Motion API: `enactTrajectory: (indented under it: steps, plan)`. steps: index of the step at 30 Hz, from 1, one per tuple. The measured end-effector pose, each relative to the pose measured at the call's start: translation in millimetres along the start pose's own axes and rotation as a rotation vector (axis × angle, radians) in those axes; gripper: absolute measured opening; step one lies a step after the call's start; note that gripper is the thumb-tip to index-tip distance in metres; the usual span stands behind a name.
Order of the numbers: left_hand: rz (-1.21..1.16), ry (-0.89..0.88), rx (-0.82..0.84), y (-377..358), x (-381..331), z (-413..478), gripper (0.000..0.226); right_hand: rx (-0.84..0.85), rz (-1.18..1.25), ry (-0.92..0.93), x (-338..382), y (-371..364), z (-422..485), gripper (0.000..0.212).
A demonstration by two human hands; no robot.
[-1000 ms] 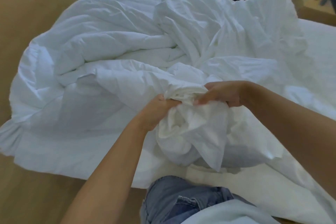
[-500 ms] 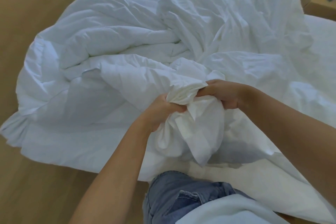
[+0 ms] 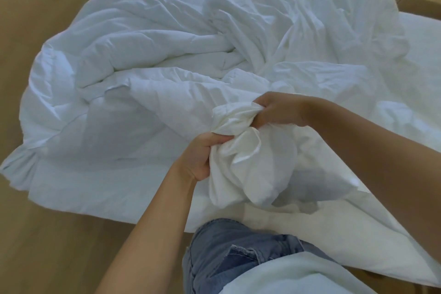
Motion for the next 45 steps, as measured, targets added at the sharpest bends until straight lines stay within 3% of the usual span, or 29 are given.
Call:
enactTrajectory:
  steps: [3,5,6,7,8,10,12,15,18,20,21,23,25,29,32,35,39,42,44,45]
  plan:
    - [0.169,-0.068,-0.135,-10.2,1.9,-6.9,0.036,-0.466,-0.24,0.175,-4.1,-23.9,-13.5,0.013]
    - [0.398,-0.219,-0.307,-20.6,4.2,-11.4,0.035,-0.868,-0.101,0.241,-10.0,-52.4,-35.3,0.029]
    - [0.551,-0.287,-0.375,-25.2,7.7,-14.1,0.033,-1.003,0.066,0.242,-11.8,-68.8,-48.1,0.026]
    - [0.717,-0.336,-0.401,-28.6,13.2,-17.7,0.031,-1.008,0.248,0.188,-12.9,-85.2,-58.6,0.023]
    - [0.887,-0.366,-0.384,-30.9,20.7,-21.3,0.028,-0.908,0.422,0.093,-12.7,-102.8,-65.4,0.028]
    - [1.219,-0.395,-0.273,-30.9,38.0,-28.8,0.022,-0.672,0.675,-0.061,-10.1,-133.8,-70.4,0.043]
    - [1.451,-0.42,-0.15,-26.0,52.6,-35.9,0.026,-0.622,0.892,-0.091,-5.9,-150.8,-68.3,0.036]
    - [1.572,-0.531,-0.027,-16.7,60.6,-48.8,0.029,-0.596,1.152,-0.118,-8.7,-165.5,-61.1,0.041]
    - [1.582,-0.621,0.141,-10.9,66.2,-62.4,0.03,-0.655,1.292,-0.235,-20.5,-174.5,-57.2,0.032]
    - [1.361,-0.504,0.213,0.3,73.4,-69.2,0.029,-0.734,1.334,-0.246,-26.5,-178.8,-57.6,0.025]
    - [1.154,-0.403,0.15,6.2,73.6,-71.9,0.026,-0.773,1.333,-0.231,-28.9,-179.8,-58.6,0.021]
    - [0.754,-0.245,-0.195,26.1,75.2,-68.0,0.022,-0.811,1.328,-0.216,-32.8,-181.8,-60.6,0.015]
    - [0.591,-0.091,-0.483,48.6,77.8,-56.8,0.009,-0.826,1.289,-0.213,-37.3,-183.8,-63.1,0.012]
    - [0.258,0.191,-0.38,44.2,75.1,-30.7,0.035,-0.807,1.124,-0.227,-37.5,-183.8,-69.1,0.022]
    - [0.12,0.14,-0.403,31.2,64.8,-19.5,0.035,-0.877,0.983,-0.227,-36.2,-179.2,-71.3,0.005]
    - [0.081,0.047,-0.441,22.2,47.1,-11.2,0.036,-0.948,0.771,-0.192,-33.9,-170.7,-72.3,0.012]
    - [-0.042,-0.064,-0.398,5.1,15.5,-3.3,0.013,-0.946,0.379,-0.227,-30.4,-161.7,-72.3,0.016]
    - [-0.193,-0.146,-0.35,-1.7,-5.5,-3.7,0.017,-0.898,0.142,-0.286,-34.7,-161.9,-77.2,0.014]
    - [-0.264,-0.161,-0.296,-5.1,-18.2,-0.8,0.032,-0.879,0.314,-0.294,-41.5,-166.8,-81.8,0.008]
    - [-0.245,-0.171,-0.289,-8.9,-22.2,0.4,0.034,-0.871,0.569,-0.272,-42.6,-169.7,-84.0,0.023]
Point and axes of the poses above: each hand's wrist, its own z-axis towards the middle knuckle, its own y-axis out of the back of the hand, x = y × z, the point moved 1 cm from there along z, towards the middle knuckle, and after that the axes turned 3 degrees about -y, right-handed, at the moved point
